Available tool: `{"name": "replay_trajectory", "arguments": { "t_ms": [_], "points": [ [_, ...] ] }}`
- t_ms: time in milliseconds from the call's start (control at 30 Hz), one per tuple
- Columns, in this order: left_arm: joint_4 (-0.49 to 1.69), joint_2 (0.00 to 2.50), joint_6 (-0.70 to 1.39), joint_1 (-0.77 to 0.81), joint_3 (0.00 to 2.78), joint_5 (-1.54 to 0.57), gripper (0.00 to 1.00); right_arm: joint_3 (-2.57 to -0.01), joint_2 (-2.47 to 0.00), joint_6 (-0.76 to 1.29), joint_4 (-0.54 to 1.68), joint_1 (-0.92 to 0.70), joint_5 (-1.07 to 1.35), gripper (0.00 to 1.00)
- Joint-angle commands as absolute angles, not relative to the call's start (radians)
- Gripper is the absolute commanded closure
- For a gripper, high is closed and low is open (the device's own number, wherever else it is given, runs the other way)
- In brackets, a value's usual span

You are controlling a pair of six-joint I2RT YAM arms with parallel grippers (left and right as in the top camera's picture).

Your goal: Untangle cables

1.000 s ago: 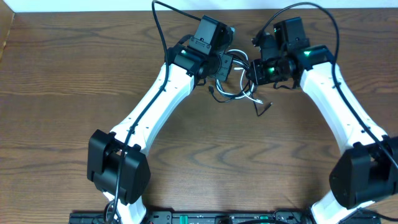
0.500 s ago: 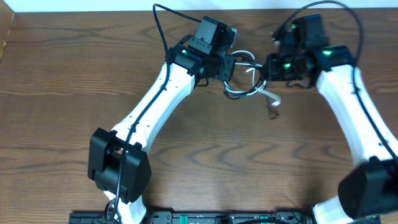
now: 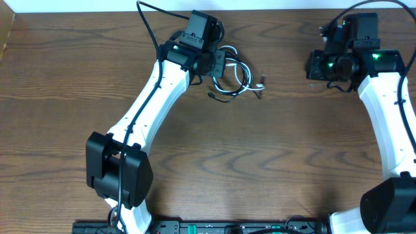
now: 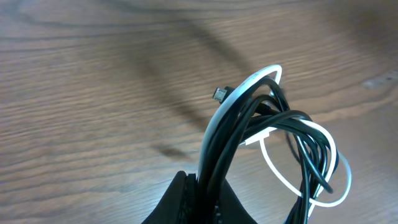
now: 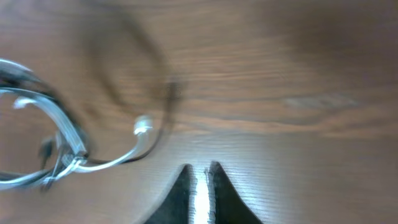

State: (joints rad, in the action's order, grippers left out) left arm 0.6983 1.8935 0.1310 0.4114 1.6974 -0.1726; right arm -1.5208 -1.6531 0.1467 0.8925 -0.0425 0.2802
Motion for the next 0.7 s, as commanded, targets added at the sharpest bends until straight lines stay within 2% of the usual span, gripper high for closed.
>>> {"name": "replay_trajectory", "arguments": {
  "t_ms": [0, 67, 167, 333, 667],
  "points": [
    [0.686, 1.889, 0.136, 0.411, 1.710, -0.258, 0.93, -1.515, -1.655, 0.050, 0.884, -0.063, 0.412, 0.62],
    [0.682, 1.889, 0.137, 0.411, 1.710, -0.312, 0.92, -1.515, -1.655, 0.050, 0.875, -0.068, 0.421, 0.54],
    [0.677, 1.889, 0.136, 0.411, 1.710, -0.418, 0.92, -1.515, -1.660, 0.050, 0.862, -0.080, 0.439, 0.53],
    [0.669, 1.889, 0.136, 0.411, 1.710, -0.518, 0.92, -1.515, -1.689, 0.035, 0.851, -0.120, 0.485, 0.55],
    [0.662, 1.889, 0.136, 0.411, 1.710, -0.524, 0.92, -1.515, -1.732, 0.023, 0.869, -0.167, 0.486, 0.60]
  ]
}}
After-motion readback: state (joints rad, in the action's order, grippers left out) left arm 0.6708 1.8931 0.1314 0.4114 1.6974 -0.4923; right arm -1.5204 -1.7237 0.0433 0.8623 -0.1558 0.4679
